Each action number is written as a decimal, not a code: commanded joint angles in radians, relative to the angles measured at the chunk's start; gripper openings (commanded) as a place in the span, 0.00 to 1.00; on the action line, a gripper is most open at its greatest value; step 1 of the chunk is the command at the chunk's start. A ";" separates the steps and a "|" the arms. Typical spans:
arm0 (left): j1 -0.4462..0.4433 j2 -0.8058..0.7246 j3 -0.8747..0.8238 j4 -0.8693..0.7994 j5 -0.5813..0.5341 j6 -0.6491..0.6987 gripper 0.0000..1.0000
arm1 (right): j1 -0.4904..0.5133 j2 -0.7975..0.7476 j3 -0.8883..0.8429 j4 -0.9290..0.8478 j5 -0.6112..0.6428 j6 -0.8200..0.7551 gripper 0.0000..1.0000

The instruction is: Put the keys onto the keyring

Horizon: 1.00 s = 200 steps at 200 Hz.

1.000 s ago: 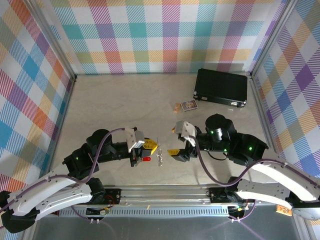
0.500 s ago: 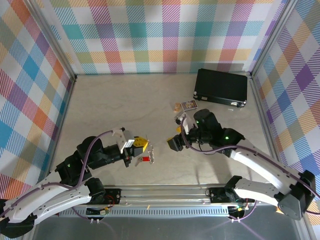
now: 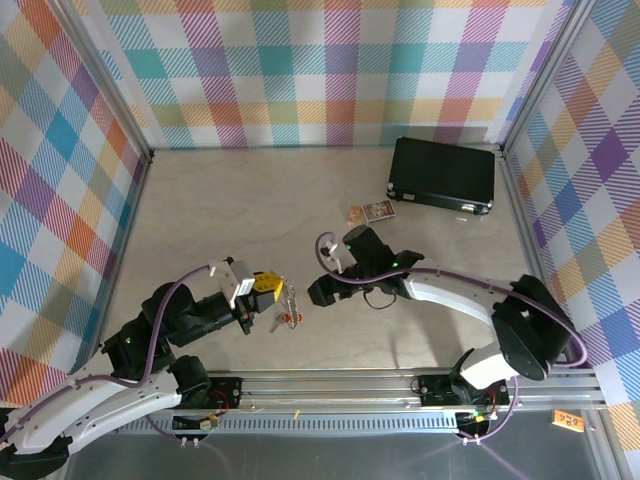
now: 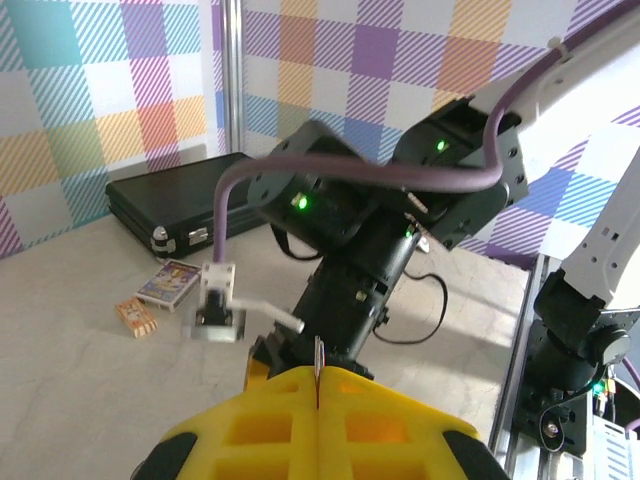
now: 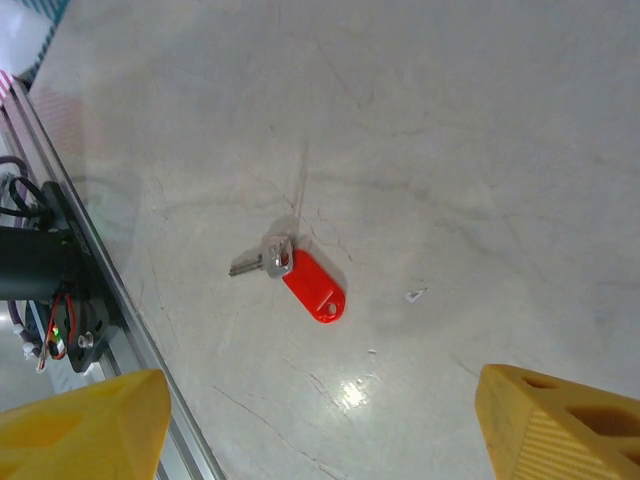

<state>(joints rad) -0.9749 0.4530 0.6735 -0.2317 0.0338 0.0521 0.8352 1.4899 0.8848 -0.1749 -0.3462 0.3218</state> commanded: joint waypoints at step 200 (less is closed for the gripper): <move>-0.008 -0.158 -0.094 0.008 -0.184 -0.070 0.00 | 0.178 0.417 0.272 0.044 0.024 0.093 0.50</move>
<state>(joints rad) -0.9749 0.3199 0.5907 -0.2604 -0.1364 -0.0036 0.9985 1.8828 1.1160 -0.1013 -0.3332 0.4149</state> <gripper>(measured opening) 0.063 0.511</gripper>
